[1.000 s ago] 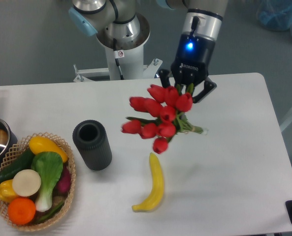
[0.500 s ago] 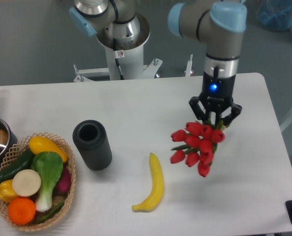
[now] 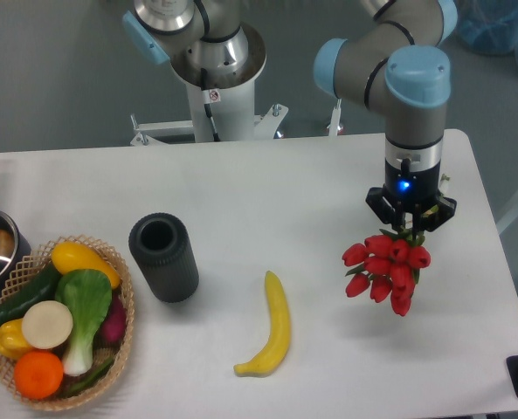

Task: Pick up the flowers from the vase
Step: 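Carry the tulips away from the vase over the open table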

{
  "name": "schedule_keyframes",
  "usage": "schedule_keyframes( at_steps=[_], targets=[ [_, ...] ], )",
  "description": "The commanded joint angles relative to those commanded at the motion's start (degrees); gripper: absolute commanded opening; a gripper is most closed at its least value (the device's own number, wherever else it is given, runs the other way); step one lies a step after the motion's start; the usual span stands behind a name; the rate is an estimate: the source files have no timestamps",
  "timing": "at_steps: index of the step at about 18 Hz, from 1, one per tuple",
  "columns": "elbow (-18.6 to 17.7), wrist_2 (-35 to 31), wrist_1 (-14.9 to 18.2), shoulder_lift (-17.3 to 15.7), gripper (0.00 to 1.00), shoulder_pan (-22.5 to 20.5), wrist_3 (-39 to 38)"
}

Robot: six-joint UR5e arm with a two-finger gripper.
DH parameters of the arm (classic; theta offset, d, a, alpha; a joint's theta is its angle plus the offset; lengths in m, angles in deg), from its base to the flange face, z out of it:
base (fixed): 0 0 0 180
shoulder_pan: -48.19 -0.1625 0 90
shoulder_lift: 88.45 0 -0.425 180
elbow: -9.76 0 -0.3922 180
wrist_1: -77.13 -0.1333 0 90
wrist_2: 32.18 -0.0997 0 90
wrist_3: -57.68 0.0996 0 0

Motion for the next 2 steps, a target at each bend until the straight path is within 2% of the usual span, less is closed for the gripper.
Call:
schedule_keyframes(
  at_steps=[2],
  targets=[
    [-0.08,-2.45,0.18,0.44,0.03,1.22,0.0]
  ],
)
